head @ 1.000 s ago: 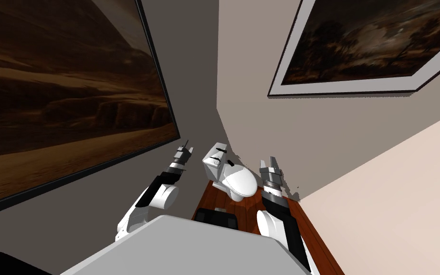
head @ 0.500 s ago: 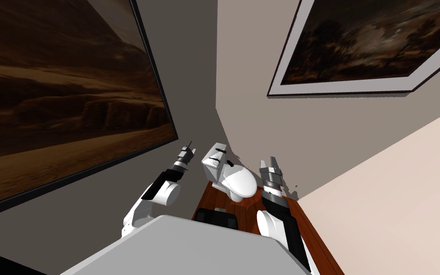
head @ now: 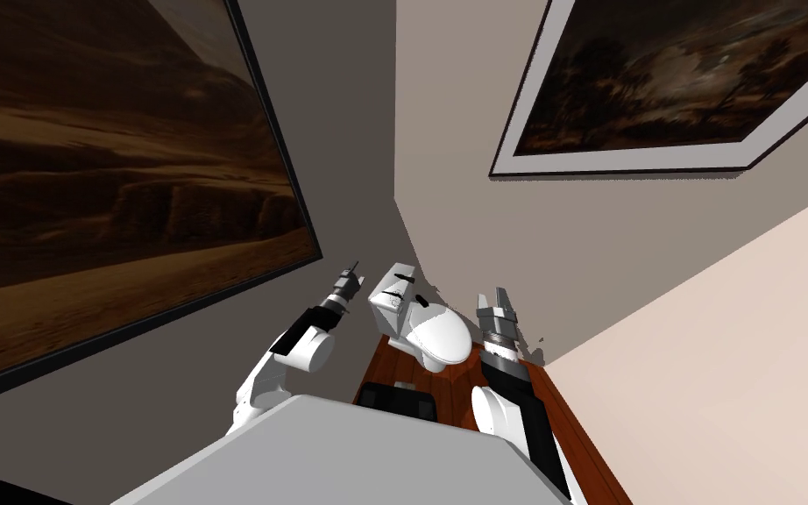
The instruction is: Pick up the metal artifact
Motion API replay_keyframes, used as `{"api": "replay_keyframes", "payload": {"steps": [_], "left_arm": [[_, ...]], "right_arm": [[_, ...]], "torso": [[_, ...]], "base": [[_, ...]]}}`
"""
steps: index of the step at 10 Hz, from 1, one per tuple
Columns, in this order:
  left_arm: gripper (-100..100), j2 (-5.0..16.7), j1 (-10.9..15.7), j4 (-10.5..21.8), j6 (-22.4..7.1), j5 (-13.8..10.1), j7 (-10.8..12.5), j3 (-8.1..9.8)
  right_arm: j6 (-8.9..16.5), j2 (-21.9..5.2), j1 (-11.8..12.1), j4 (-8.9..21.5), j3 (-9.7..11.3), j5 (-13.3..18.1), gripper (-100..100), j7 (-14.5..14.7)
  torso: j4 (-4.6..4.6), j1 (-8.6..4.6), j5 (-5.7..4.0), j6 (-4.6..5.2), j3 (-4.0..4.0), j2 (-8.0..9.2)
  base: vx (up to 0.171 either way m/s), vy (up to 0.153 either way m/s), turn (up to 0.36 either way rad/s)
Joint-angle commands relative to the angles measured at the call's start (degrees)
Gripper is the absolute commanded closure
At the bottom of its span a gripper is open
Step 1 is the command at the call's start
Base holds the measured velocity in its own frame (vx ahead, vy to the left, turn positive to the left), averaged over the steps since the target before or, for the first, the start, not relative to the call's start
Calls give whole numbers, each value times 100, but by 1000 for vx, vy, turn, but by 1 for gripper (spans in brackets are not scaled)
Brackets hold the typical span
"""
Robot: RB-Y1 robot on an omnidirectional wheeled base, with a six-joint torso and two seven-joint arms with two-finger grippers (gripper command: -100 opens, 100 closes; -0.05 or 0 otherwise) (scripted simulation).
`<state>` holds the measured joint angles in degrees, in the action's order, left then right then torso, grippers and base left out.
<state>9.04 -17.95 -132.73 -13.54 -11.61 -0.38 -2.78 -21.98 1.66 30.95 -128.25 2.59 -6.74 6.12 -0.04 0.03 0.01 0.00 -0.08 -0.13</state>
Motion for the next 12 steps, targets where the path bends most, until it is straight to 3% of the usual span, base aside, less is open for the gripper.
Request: {"api": "replay_keyframes", "payload": {"steps": [1,2,12], "left_arm": [[-100,17,65,21,-286,-31,47,5],[-100,17,65,21,-344,-31,47,5],[-100,19,656,274,-2021,-245,376,-86]], "right_arm": [[0,0,0,0,0,0,0,0],[0,0,0,0,0,0,0,0],[0,0,0,0,0,0,0,0]], "torso": [[0,0,0,0,0,0],[1,-1,0,-1,3,6],[2,0,0,-1,6,10]], "base": [[13,9,-24],[8,1,-5],[31,8,-32]]}}
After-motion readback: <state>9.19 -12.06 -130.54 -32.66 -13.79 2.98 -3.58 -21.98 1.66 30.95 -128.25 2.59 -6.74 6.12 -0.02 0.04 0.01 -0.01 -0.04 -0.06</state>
